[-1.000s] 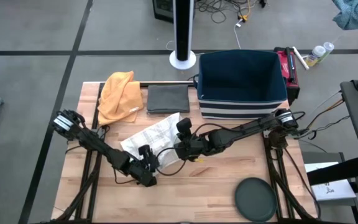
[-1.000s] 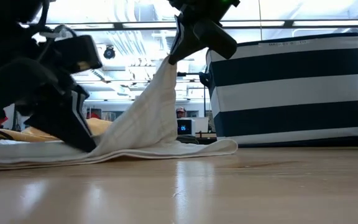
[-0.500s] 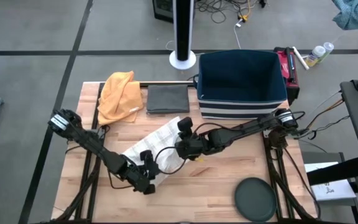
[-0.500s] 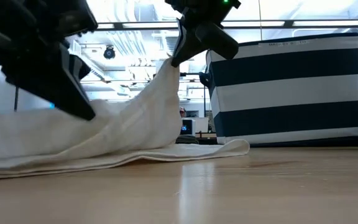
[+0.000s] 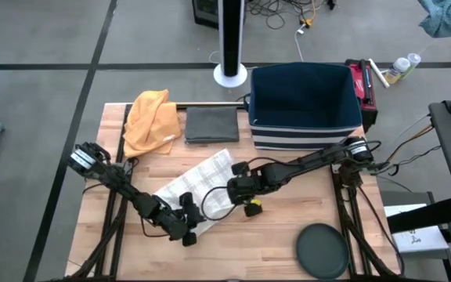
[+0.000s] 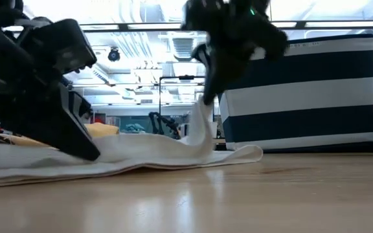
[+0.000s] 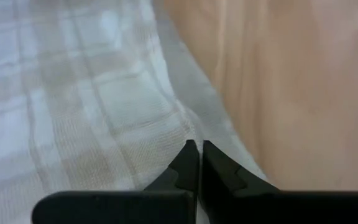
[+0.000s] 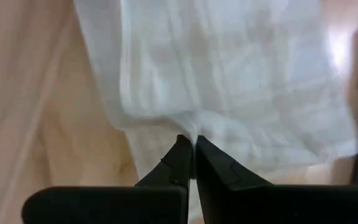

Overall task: Fold kitchen towel into neat rectangle
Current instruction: Fold the white patterned towel

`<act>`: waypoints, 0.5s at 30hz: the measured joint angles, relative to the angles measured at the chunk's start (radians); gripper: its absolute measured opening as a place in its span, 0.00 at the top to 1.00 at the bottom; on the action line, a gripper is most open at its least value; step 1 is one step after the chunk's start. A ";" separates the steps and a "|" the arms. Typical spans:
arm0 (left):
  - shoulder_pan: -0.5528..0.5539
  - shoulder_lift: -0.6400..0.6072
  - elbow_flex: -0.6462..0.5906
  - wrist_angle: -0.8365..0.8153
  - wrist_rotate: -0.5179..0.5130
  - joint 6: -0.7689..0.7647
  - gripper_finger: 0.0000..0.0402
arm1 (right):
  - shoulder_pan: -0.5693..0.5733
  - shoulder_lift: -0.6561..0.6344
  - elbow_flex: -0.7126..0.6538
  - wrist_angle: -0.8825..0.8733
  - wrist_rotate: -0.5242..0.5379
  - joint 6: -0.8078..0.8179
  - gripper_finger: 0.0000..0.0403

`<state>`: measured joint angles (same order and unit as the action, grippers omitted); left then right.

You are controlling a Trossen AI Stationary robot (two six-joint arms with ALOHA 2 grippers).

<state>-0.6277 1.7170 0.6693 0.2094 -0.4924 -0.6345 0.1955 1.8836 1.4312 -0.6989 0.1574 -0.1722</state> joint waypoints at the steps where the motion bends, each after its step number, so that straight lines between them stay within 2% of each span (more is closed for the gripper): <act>1: -0.001 0.000 0.007 0.003 0.010 0.002 1.00 | 0.000 0.004 -0.016 0.001 0.005 0.001 0.98; 7: -0.011 -0.001 0.057 0.010 0.034 0.060 0.99 | -0.030 0.005 -0.105 -0.006 0.077 0.030 0.98; 15: -0.010 -0.002 0.070 0.017 0.031 0.079 0.99 | -0.050 0.004 -0.129 0.001 0.069 0.071 0.98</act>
<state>-0.6380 1.7149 0.7391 0.2268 -0.4610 -0.5559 0.1455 1.8874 1.3022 -0.6981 0.2264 -0.1016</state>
